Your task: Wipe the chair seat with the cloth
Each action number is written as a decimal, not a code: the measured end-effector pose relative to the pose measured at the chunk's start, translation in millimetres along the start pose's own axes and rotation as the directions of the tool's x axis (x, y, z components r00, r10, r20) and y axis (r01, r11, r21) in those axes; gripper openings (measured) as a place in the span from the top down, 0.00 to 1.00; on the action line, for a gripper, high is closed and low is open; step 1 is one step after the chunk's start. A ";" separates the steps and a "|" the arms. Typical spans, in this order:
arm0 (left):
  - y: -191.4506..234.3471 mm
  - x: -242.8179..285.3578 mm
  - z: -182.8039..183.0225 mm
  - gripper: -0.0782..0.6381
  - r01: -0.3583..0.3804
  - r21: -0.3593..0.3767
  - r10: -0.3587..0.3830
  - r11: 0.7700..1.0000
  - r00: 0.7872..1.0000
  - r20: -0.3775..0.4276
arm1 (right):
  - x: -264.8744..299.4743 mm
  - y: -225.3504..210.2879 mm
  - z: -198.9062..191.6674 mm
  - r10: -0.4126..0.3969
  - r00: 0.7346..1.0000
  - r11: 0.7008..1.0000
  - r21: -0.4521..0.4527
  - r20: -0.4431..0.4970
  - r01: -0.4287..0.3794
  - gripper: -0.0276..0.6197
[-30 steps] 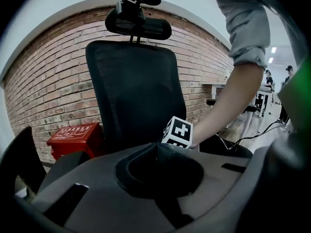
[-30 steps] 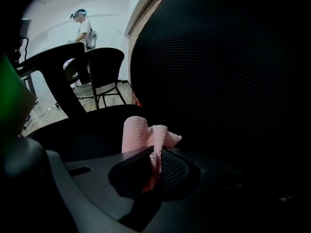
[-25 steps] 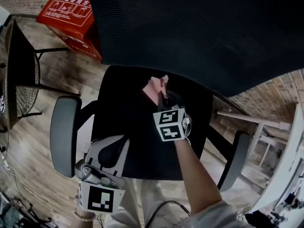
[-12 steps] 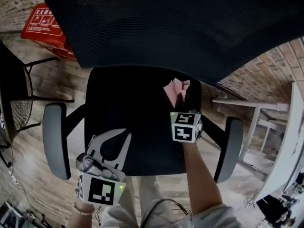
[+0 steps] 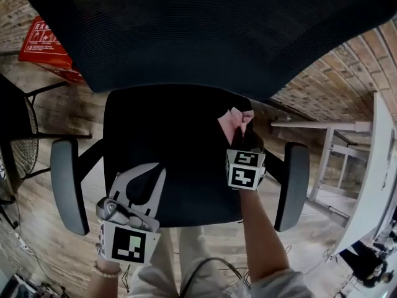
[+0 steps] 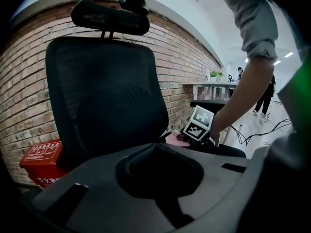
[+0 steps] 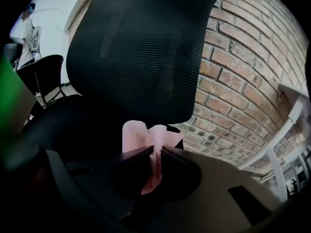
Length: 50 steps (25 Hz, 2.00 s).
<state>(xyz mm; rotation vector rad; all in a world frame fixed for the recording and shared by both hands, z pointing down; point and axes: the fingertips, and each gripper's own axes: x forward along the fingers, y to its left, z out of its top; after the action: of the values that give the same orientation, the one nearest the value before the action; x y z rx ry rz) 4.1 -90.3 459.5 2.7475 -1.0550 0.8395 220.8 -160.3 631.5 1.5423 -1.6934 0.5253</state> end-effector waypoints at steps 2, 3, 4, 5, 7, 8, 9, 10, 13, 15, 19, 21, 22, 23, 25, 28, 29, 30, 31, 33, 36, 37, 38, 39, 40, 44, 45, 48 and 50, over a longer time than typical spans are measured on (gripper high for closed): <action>0.7 -2.4 -3.0 0.87 -0.005 -0.002 0.005 1.000 1.000 -0.002 | 0.2 8.0 0.5 0.025 1.000 1.000 0.008 0.001 -0.025 0.87; 1.3 -4.1 -5.1 0.87 -0.009 -0.005 0.009 1.000 1.000 -0.003 | 0.5 13.4 1.1 0.040 0.999 0.999 0.009 0.004 -0.040 0.87; 2.1 -5.7 -7.2 0.87 -0.013 -0.010 0.013 1.000 1.000 -0.005 | 1.1 19.5 2.0 0.055 0.998 0.998 0.008 0.006 -0.055 0.87; 3.1 -7.2 -9.3 0.87 -0.017 -0.015 0.017 1.000 1.000 -0.006 | 1.7 26.0 3.0 0.070 0.997 0.998 0.004 0.009 -0.070 0.87; 5.2 -10.7 -14.3 0.87 -0.026 -0.023 0.026 0.999 1.000 -0.010 | 2.6 40.4 4.9 0.101 0.995 0.995 -0.005 0.012 -0.101 0.87; 6.4 -12.7 -17.1 0.87 -0.031 -0.026 0.031 0.999 0.999 -0.013 | 2.8 48.3 5.7 0.116 0.993 0.993 -0.011 0.014 -0.116 0.87; 7.8 -14.9 -19.9 0.87 -0.036 -0.029 0.036 0.999 0.999 -0.015 | 2.9 56.6 6.4 0.132 0.991 0.991 -0.018 0.015 -0.131 0.87; 9.4 -17.2 -22.8 0.87 -0.042 -0.032 0.041 0.999 0.999 -0.016 | 2.9 65.4 7.1 0.148 0.989 0.989 -0.025 0.017 -0.148 0.87; 15.0 -25.2 -32.9 0.87 -0.062 -0.044 0.061 0.997 0.998 -0.023 | 2.9 94.1 10.5 0.201 0.979 0.978 -0.052 0.024 -0.200 0.87; 19.0 -31.1 -41.2 0.87 -0.079 -0.056 0.077 0.995 0.997 -0.029 | 2.3 115.5 13.5 0.239 0.971 0.969 -0.072 0.030 -0.236 0.87; 25.6 -40.5 -56.0 0.87 -0.103 -0.074 0.101 0.992 0.994 -0.041 | -2.2 161.9 21.1 0.323 0.946 0.941 -0.121 0.037 -0.317 0.87; 26.2 -44.7 -61.1 0.87 -0.115 -0.080 0.112 0.990 0.993 -0.047 | -7.1 187.5 25.3 0.375 0.926 0.917 -0.163 0.041 -0.364 0.87; 26.0 -47.0 -63.1 0.87 -0.123 -0.085 0.119 0.989 0.992 -0.048 | -10.2 200.8 27.0 0.403 0.914 0.902 -0.189 0.040 -0.389 0.87; 25.6 -49.7 -64.7 0.87 -0.131 -0.092 0.127 0.987 0.991 -0.049 | -13.5 214.3 28.4 0.432 0.901 0.884 -0.216 0.038 -0.414 0.87; 25.2 -55.7 -68.2 0.87 -0.147 -0.106 0.142 0.983 0.989 -0.051 | -20.6 242.5 30.8 0.486 0.873 0.844 -0.274 0.030 -0.461 0.87; 25.7 -65.7 -74.0 0.87 -0.165 -0.124 0.159 0.979 0.986 -0.056 | -34.0 285.0 37.2 0.563 0.826 0.777 -0.355 0.025 -0.520 0.87; 25.9 -68.7 -74.9 0.87 -0.170 -0.132 0.164 0.977 0.985 -0.057 | -39.0 298.0 39.8 0.588 0.808 0.754 -0.376 0.022 -0.538 0.87; 25.7 -71.5 -75.1 0.87 -0.176 -0.139 0.169 0.975 0.984 -0.059 | -44.2 310.0 41.8 0.612 0.790 0.731 -0.393 0.017 -0.558 0.87; 25.2 -74.2 -74.8 0.87 -0.182 -0.143 0.175 0.973 0.983 -0.060 | -49.4 321.2 43.4 0.636 0.772 0.709 -0.406 0.012 -0.577 0.87; 24.9 -79.6 -73.7 0.87 -0.195 -0.152 0.188 0.969 0.980 -0.058 | -59.0 339.8 45.5 0.675 0.738 0.671 -0.422 0.005 -0.611 0.87; 29.4 -86.1 -72.4 0.87 -0.217 -0.179 0.212 0.960 0.976 -0.045 | -66.6 355.6 45.9 0.704 0.711 0.639 -0.435 -0.005 -0.635 0.87; 30.9 -87.4 -72.7 0.87 -0.221 -0.186 0.217 0.957 0.975 -0.044 | -67.3 357.4 45.4 0.705 0.709 0.635 -0.437 -0.008 -0.637 0.87; 31.7 -88.1 -73.2 0.87 -0.223 -0.189 0.218 0.956 0.975 -0.046 | -67.6 357.6 44.3 0.704 0.710 0.635 -0.437 -0.011 -0.637 0.87; 32.1 -88.4 -73.6 0.87 -0.224 -0.187 0.219 0.956 0.975 -0.048 | -67.5 356.5 42.7 0.701 0.713 0.637 -0.437 -0.014 -0.635 0.87; 32.2 -88.3 -73.8 0.87 -0.223 -0.184 0.218 0.957 0.975 -0.048 | -67.2 354.1 40.6 0.697 0.717 0.640 -0.435 -0.017 -0.633 0.87; 30.2 -86.2 -73.4 0.87 -0.216 -0.173 0.210 0.961 0.976 -0.051 | -62.8 333.9 29.5 0.663 0.748 0.667 -0.428 -0.030 -0.609 0.87; 29.7 -84.9 -72.7 0.87 -0.213 -0.169 0.207 0.962 0.977 -0.049 | -60.8 326.4 26.7 0.650 0.760 0.680 -0.423 -0.030 -0.598 0.87; 27.4 -79.6 -69.8 0.87 -0.196 -0.155 0.191 0.968 0.980 -0.047 | -54.6 301.6 17.6 0.603 0.797 0.725 -0.399 -0.029 -0.562 0.87; 23.7 -74.8 -66.8 0.87 -0.182 -0.149 0.176 0.972 0.983 -0.048 | -51.2 282.8 10.3 0.570 0.821 0.751 -0.385 -0.032 -0.536 0.87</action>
<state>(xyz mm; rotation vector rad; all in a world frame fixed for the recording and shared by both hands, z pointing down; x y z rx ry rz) -87.9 -46.3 474.5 2.5322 -1.3172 0.7883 -56.2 -83.5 640.6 0.7748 -2.1813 0.3893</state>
